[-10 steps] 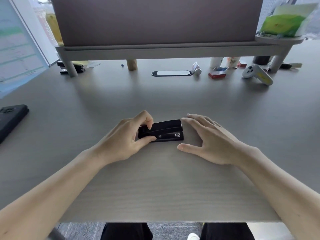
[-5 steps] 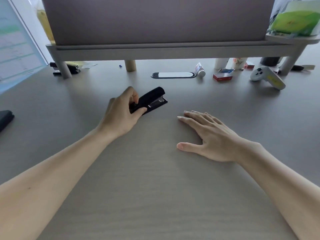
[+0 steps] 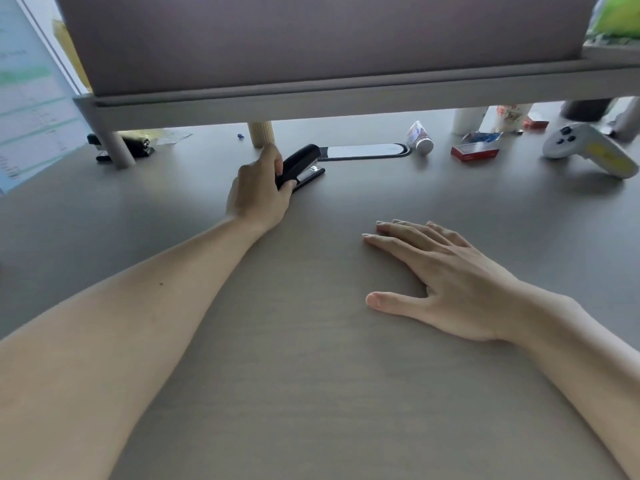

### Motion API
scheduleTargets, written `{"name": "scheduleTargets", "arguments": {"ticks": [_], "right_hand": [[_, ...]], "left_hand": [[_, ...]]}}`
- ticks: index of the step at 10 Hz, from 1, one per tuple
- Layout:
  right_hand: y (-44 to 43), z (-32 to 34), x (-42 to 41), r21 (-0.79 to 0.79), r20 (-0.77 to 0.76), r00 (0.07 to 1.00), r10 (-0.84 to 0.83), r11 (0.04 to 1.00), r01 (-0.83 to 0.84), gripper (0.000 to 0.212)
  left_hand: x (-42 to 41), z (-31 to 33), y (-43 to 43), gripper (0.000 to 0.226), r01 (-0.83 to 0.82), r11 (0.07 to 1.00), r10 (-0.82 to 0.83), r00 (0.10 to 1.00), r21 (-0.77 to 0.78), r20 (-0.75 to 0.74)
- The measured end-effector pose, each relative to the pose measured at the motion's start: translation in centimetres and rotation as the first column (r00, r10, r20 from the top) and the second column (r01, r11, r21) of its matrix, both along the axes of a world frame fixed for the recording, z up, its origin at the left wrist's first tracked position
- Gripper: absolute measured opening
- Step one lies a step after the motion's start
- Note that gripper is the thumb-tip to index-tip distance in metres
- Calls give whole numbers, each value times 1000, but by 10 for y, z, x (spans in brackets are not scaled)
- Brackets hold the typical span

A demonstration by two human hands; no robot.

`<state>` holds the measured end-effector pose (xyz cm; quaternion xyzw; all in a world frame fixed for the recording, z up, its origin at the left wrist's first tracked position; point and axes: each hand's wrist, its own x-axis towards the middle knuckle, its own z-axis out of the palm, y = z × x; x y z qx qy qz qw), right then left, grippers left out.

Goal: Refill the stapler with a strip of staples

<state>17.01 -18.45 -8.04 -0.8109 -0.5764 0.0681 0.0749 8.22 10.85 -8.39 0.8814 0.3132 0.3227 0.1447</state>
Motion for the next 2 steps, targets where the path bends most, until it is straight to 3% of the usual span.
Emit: {"name": "scheduleTargets", "arguments": {"ticks": [2], "right_hand": [[0,2,-1,3,-15,1000,7,1000,-7,112]], "left_hand": [[6,-1,4,27,31,999,-31,1000,45,2]]}}
